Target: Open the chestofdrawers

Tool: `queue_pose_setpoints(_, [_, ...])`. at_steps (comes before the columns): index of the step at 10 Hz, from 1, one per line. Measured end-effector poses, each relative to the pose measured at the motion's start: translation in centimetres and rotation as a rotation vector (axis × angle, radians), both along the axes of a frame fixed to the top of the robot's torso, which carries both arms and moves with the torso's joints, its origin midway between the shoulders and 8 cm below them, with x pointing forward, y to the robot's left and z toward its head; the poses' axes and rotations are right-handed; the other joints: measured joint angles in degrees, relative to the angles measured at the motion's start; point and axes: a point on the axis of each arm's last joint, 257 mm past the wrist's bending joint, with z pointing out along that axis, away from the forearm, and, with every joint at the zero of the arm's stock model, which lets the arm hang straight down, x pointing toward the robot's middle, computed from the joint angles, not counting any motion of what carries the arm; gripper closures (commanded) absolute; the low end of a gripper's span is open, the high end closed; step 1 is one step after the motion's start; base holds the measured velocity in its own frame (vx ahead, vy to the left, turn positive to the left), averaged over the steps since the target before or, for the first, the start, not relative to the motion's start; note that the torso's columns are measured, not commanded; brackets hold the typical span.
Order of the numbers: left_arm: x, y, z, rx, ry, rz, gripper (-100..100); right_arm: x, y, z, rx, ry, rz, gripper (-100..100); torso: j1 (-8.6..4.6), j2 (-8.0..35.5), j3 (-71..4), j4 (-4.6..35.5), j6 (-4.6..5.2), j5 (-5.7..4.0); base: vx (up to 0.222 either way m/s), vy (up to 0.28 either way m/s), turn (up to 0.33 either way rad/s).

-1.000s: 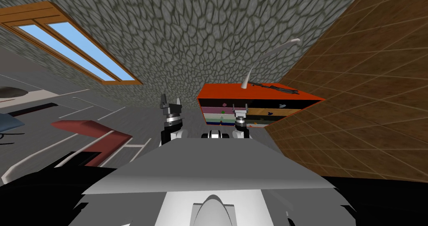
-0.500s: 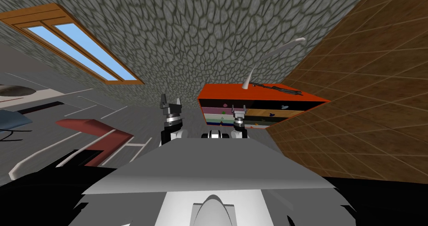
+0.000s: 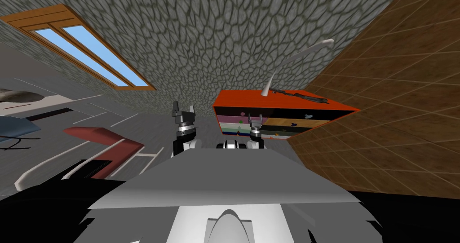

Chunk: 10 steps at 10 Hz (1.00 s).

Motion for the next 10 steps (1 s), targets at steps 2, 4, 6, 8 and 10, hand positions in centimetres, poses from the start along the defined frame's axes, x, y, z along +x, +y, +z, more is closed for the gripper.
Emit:
queue_pose_setpoints(2, [0.0, 0.0, 0.0, 0.000, 0.000, 0.000, 0, 0.1, 0.1, -0.4, 0.051, 0.000, 0.029, -100, -0.01, 0.0, 0.0, 0.0, 0.02, 0.00, 0.017, 0.000, 0.025])
queue_pose_setpoints(4, [0.0, 0.0, 0.0, 0.000, 0.000, 0.000, 0, 0.3, 0.3, -1.5, 0.116, 0.009, 0.062, -100, 0.00, 0.0, 0.0, 0.0, 0.01, 0.00, 0.017, -0.001, 0.015])
queue_pose_setpoints(6, [0.0, 0.0, 0.0, 0.000, 0.000, 0.000, 0, 0.4, 0.6, -2.2, 0.168, 0.016, 0.088, -100, 0.00, 0.0, 0.0, 0.0, 0.00, 0.00, 0.022, -0.002, 0.038])
queue_pose_setpoints(8, [0.0, 0.0, 0.0, 0.000, 0.000, 0.000, 0, 0.5, 0.5, -2.7, 0.215, 0.016, 0.112, -100, -0.02, 0.0, 0.0, 0.0, 0.01, 0.00, 0.020, -0.003, 0.020])
queue_pose_setpoints(10, [0.0, 0.0, 0.0, 0.000, 0.000, 0.000, 0, 0.7, 0.7, -3.7, 0.278, 0.025, 0.141, -100, 0.00, 0.0, 0.0, 0.0, 0.01, 0.00, 0.016, -0.002, 0.015])
